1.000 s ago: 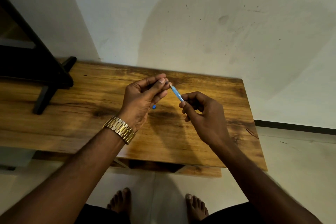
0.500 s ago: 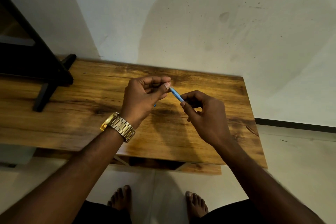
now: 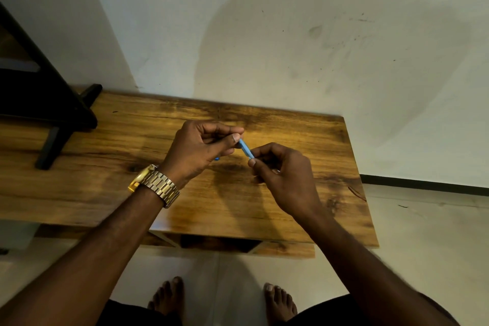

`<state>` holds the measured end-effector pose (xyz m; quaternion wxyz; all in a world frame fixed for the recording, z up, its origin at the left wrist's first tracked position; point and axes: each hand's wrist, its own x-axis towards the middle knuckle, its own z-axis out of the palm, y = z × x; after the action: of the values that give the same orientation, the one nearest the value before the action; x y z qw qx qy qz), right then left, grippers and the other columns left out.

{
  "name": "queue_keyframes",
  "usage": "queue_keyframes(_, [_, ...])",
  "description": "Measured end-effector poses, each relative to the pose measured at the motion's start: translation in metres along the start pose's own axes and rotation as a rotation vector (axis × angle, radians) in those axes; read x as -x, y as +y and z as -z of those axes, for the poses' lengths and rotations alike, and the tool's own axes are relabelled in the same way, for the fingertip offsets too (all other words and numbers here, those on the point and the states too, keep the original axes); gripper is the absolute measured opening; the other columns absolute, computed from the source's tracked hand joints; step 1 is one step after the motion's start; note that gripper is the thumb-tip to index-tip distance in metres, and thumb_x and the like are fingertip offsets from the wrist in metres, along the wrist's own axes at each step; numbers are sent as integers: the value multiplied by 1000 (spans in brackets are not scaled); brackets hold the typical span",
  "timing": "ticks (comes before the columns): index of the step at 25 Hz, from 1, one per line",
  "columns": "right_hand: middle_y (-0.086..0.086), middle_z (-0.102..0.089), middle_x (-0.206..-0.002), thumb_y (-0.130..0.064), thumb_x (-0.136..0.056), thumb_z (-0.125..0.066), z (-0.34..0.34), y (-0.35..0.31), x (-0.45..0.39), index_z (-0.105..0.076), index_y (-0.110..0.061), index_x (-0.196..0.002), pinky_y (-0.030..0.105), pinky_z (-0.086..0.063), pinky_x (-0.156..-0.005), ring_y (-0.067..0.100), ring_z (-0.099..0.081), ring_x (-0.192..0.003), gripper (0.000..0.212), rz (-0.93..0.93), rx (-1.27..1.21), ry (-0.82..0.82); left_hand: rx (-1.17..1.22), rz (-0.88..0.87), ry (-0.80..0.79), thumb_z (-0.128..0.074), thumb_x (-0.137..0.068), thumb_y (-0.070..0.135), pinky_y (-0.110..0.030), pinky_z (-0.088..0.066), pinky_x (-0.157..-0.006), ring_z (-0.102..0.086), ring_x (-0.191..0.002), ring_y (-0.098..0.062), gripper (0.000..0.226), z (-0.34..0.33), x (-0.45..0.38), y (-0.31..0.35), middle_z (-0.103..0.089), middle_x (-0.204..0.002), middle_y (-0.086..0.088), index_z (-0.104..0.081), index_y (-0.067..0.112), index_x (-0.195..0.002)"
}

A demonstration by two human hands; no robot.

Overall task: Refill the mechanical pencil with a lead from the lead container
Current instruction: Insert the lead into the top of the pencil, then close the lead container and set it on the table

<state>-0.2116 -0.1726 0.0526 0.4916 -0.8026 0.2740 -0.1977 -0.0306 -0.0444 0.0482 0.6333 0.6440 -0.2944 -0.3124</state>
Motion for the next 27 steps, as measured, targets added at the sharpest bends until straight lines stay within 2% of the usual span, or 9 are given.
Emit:
queue_keyframes(5, [-12,-81,-80,-29,-94,-85,-12,1,-5,-82,-25,-101,17,-60,-61,-1,-76,-67,9,-27,139,76,-53,16,-19,-73,-103,27,-36,-70,-84,-83,-107,-17,25,2,-5,2,-86,-116,1,-82,21,-126])
queue_keyframes(7, [-15,-78,-80,-32,-93,-85,-15,4,-10,-83,-25,-99,12,-52,-57,-3,-72,-64,9,-96,188,98,-248,28,66,-70,-104,38,-36,-70,-79,-85,-93,-14,28,12,-4,1,-86,-109,3,-81,25,-126])
queue_keyframes(9, [-15,-75,-78,-30,-91,-86,-17,10,-14,-83,-23,-97,17,-52,-60,-3,-68,-62,10,-180,198,97,-677,-34,173,-79,-98,34,-26,-62,-78,-78,-79,-9,28,25,-4,-8,-84,-102,2,-82,23,-124])
queue_keyframes(11, [-13,-73,-73,-28,-90,-87,-20,16,-13,-82,-20,-97,20,-55,-63,-2,-69,-65,12,-192,238,89,-929,-44,163,-88,-90,26,-23,-49,-80,-67,-77,-10,36,27,-6,-15,-80,-103,-4,-82,17,-124])
queue_keyframes(15, [0,-82,-84,-29,-92,-85,-31,25,-9,-81,-16,-103,40,-67,-77,12,-78,-76,18,-143,339,47,-941,24,55,-95,-81,25,-24,-48,-79,-66,-75,-9,48,21,-5,-20,-74,-109,-5,-80,18,-126])
queue_keyframes(20, [4,-82,-95,-35,-91,-87,-33,30,-9,-79,-14,-110,41,-68,-78,15,-77,-83,29,-150,401,32,-953,42,53,-99,-76,26,-30,-59,-80,-69,-81,-12,52,19,-3,-17,-77,-115,-8,-80,17,-124])
queue_keyframes(23, [-2,-77,-89,-44,-88,-89,-26,22,-12,-78,-15,-105,33,-66,-70,9,-73,-78,35,-147,444,22,-979,48,57,-98,-78,27,-32,-62,-81,-70,-81,-11,48,17,-2,-15,-79,-113,-6,-82,19,-122])
queue_keyframes(25, [-11,-70,-76,-47,-89,-88,-8,17,-22,-79,-18,-103,16,-54,-57,0,-69,-67,34,-133,437,120,-1011,47,55,-95,-82,26,-38,-64,-85,-74,-85,-13,42,15,-2,-15,-80,-114,-4,-83,21,-122])
queue_keyframes(27, [-16,-70,-76,-39,-95,-84,18,17,-31,-82,-16,-107,6,-47,-57,-7,-67,-64,26,-87,421,232,-1079,33,54,-88,-89,25,-43,-65,-88,-78,-97,-20,33,12,-2,-14,-80,-117,-4,-84,23,-122])
